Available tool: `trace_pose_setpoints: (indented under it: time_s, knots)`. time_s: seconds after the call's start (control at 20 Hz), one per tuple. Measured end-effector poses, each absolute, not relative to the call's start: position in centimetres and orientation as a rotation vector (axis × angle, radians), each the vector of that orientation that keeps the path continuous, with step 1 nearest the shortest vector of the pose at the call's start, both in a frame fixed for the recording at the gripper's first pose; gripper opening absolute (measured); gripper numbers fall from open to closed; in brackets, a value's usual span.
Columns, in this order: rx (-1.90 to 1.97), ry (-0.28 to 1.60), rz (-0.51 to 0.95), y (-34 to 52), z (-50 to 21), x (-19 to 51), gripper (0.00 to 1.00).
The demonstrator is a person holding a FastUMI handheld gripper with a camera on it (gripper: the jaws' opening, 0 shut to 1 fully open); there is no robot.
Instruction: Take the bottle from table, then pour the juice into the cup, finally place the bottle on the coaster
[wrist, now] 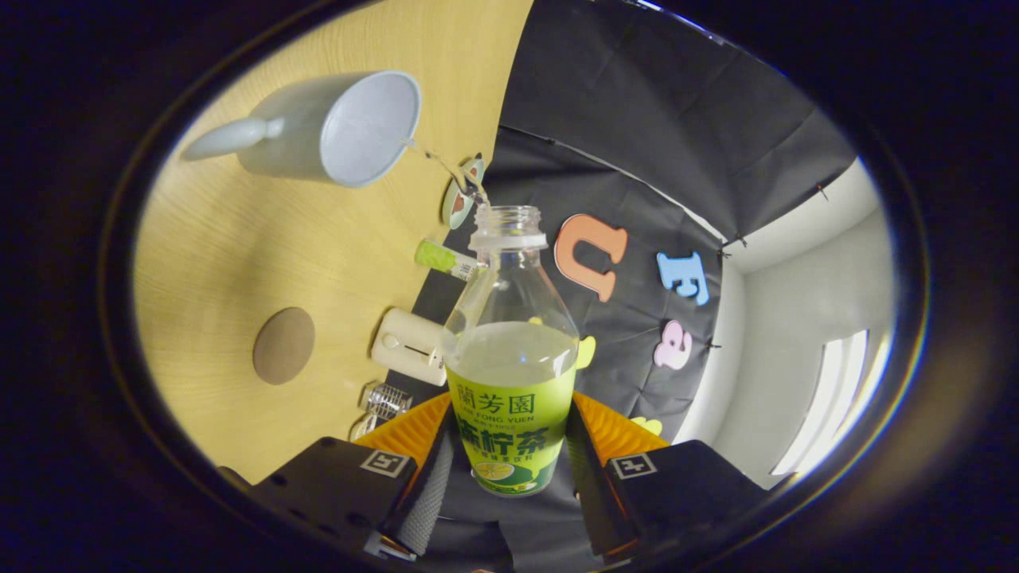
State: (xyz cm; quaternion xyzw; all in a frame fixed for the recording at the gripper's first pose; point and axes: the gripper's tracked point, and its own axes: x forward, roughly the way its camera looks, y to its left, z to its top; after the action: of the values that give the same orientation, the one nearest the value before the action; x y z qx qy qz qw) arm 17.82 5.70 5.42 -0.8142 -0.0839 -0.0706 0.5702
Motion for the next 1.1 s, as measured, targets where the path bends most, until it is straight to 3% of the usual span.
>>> trace_pose_setpoints:
  time_s: [1.1]
  knots:
    - [-2.03,-0.303,-0.221,7.5,9.0,16.7,0.77]
